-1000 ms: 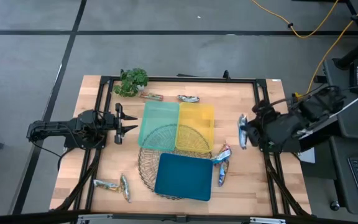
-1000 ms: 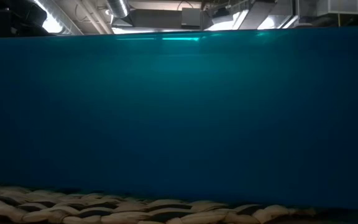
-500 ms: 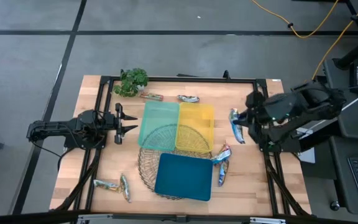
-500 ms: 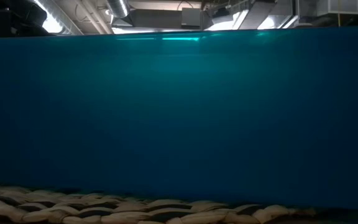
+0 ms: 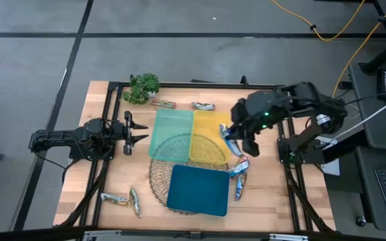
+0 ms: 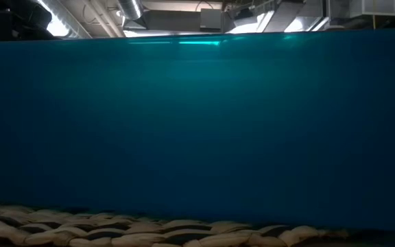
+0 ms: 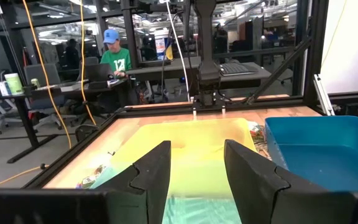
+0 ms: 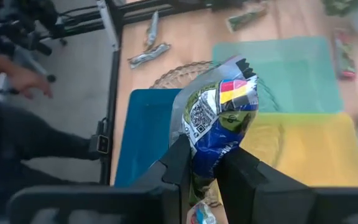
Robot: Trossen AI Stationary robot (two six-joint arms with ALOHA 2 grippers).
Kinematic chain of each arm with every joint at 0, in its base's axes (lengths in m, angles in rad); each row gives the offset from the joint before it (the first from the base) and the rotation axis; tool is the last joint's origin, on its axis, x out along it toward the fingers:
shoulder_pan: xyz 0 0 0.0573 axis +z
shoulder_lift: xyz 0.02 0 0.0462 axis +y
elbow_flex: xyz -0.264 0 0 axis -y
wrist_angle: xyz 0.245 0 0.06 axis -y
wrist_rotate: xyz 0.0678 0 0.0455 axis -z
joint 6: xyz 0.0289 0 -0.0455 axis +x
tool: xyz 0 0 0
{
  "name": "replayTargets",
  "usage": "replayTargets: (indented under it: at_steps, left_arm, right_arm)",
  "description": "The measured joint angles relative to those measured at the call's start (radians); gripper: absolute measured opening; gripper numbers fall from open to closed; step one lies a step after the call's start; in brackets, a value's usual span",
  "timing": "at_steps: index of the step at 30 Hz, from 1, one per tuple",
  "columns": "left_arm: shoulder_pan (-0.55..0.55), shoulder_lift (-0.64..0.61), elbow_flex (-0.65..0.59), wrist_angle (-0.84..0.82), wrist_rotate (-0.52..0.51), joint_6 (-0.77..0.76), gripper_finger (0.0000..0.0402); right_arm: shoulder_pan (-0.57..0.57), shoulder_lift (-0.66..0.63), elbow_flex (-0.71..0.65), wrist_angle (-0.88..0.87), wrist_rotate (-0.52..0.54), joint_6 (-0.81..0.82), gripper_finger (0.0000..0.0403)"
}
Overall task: Pick and place Granola Bars by type
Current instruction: Put the blue granola bar into the blue bin
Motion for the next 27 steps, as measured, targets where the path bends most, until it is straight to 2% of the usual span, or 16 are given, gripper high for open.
replayTargets:
  at_steps: [4,20,27]
  left_arm:
    - [0.0,0.0,0.0,0.0,0.0,0.0,0.0143]
    - [0.0,0.0,0.0,0.0,0.0,0.0,0.0143]
    - [0.0,0.0,0.0,0.0,0.0,0.0,0.0143]
  right_arm:
    - [-0.015,0.061,0.04,-0.002,-0.041,-0.04,0.0071]
    - [-0.013,0.286,0.043,0.022,-0.059,-0.09,0.0071]
    - [0.013,0.311,-0.064,0.13,-0.059,-0.077,0.0071]
